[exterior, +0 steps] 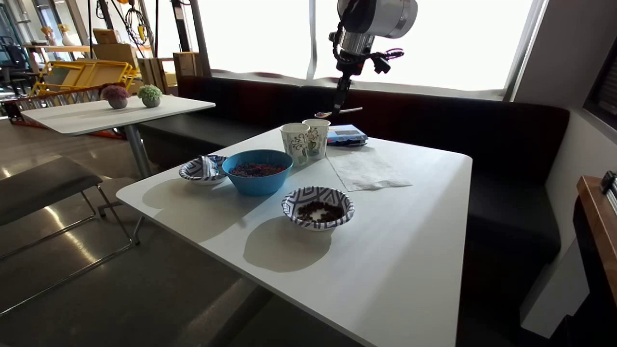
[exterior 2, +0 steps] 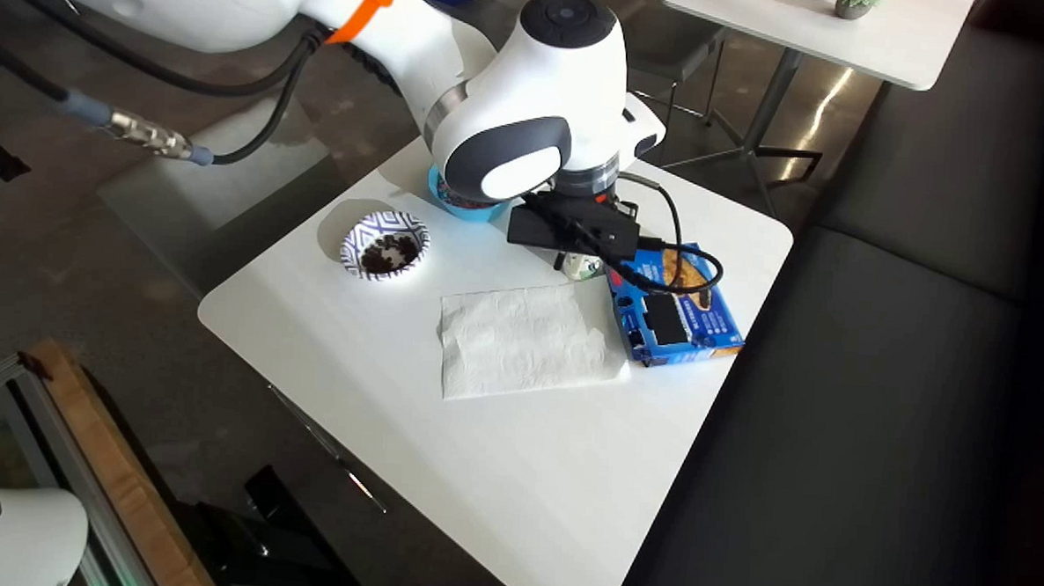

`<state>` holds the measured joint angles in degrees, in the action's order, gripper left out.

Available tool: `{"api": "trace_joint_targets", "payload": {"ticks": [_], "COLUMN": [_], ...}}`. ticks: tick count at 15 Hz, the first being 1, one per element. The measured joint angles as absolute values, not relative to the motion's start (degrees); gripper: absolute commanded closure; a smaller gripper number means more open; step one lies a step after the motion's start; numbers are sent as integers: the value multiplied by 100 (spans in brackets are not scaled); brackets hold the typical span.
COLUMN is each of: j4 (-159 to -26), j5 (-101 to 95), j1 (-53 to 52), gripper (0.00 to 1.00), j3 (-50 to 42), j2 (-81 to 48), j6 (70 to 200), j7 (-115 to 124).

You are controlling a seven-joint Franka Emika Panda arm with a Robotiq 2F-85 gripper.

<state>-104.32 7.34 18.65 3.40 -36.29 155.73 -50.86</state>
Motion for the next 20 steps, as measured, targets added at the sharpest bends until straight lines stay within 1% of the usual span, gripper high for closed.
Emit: {"api": "trace_joint_targets", "payload": {"ticks": [8,20], "j4": [-10112,-9856], "j5": [270,192], "j1": [1687,1687], "gripper": [96,96], "j3": [278,321], "j2": [-3840,-3898], "j6": [15368,15363], "j7": [-4993,-4834]}}
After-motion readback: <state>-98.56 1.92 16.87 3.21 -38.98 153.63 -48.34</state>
